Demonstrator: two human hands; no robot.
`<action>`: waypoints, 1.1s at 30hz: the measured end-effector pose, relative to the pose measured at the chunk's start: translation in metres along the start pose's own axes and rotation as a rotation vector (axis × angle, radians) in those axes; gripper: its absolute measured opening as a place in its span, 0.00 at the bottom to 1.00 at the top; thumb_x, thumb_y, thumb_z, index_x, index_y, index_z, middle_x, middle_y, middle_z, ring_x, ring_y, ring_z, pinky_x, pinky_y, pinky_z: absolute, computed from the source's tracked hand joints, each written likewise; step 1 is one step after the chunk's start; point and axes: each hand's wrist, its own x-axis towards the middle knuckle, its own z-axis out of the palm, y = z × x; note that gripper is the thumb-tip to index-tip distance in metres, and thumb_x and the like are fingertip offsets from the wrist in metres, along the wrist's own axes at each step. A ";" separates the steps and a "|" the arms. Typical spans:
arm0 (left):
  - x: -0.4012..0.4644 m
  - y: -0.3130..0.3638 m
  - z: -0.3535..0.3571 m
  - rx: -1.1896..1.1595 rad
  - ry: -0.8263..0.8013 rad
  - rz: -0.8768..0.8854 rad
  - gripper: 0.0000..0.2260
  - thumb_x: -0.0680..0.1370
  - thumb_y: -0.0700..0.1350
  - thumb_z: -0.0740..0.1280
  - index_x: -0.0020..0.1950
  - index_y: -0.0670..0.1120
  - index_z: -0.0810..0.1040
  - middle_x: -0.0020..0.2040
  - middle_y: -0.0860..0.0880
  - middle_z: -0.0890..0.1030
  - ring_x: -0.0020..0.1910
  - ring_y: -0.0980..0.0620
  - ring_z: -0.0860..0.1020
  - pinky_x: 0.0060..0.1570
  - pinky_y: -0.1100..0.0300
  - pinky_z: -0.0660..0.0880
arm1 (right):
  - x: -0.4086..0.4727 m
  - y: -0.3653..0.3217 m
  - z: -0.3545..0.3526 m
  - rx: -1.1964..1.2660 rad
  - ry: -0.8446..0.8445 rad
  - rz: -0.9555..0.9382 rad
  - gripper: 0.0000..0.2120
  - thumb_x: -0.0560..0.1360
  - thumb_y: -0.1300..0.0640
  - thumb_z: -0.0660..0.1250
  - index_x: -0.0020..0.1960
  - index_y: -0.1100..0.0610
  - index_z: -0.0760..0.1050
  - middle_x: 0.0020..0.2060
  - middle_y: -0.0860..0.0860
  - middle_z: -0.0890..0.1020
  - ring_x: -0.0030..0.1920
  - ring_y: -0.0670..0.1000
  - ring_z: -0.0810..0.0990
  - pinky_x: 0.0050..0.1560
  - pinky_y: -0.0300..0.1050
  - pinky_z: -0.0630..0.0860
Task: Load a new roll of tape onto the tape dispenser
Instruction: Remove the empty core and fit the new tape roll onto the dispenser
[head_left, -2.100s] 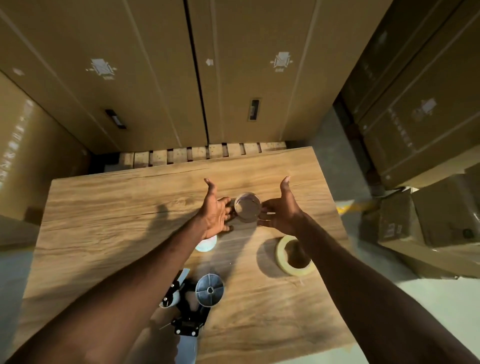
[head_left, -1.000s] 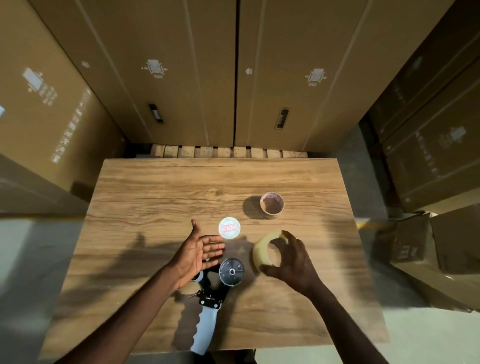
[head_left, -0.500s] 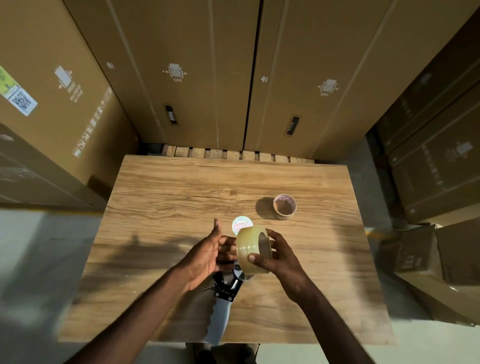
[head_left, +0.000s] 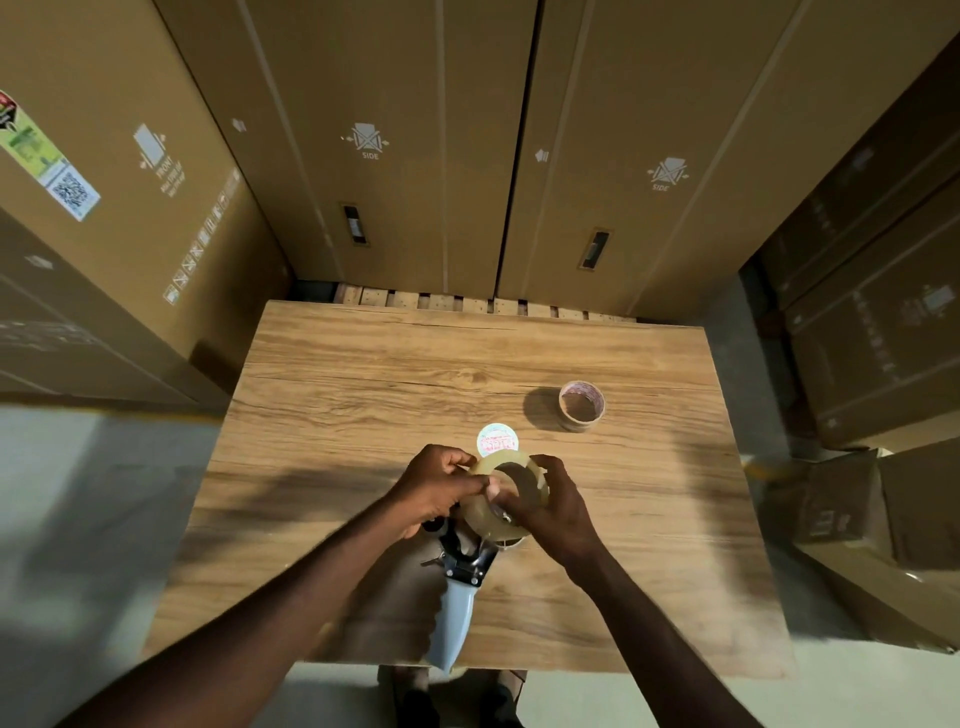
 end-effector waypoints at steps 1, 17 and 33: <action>0.004 0.000 -0.003 -0.010 -0.056 -0.015 0.19 0.68 0.51 0.81 0.55 0.46 0.84 0.48 0.46 0.88 0.46 0.51 0.85 0.38 0.57 0.80 | 0.001 0.001 -0.004 0.080 -0.024 0.050 0.23 0.70 0.43 0.80 0.60 0.46 0.75 0.53 0.48 0.85 0.50 0.48 0.87 0.52 0.54 0.86; 0.051 -0.006 0.006 0.432 -0.169 0.063 0.15 0.78 0.48 0.73 0.63 0.45 0.80 0.60 0.44 0.83 0.60 0.48 0.80 0.62 0.55 0.74 | 0.009 0.047 -0.021 0.247 -0.133 0.241 0.09 0.82 0.60 0.68 0.61 0.57 0.80 0.54 0.70 0.83 0.46 0.57 0.83 0.47 0.51 0.84; 0.059 -0.009 0.016 0.620 -0.141 0.249 0.15 0.77 0.44 0.74 0.63 0.41 0.83 0.62 0.44 0.84 0.60 0.51 0.82 0.59 0.62 0.75 | 0.007 0.066 -0.020 0.237 -0.055 0.218 0.12 0.79 0.59 0.73 0.60 0.62 0.79 0.40 0.61 0.84 0.39 0.56 0.83 0.43 0.47 0.85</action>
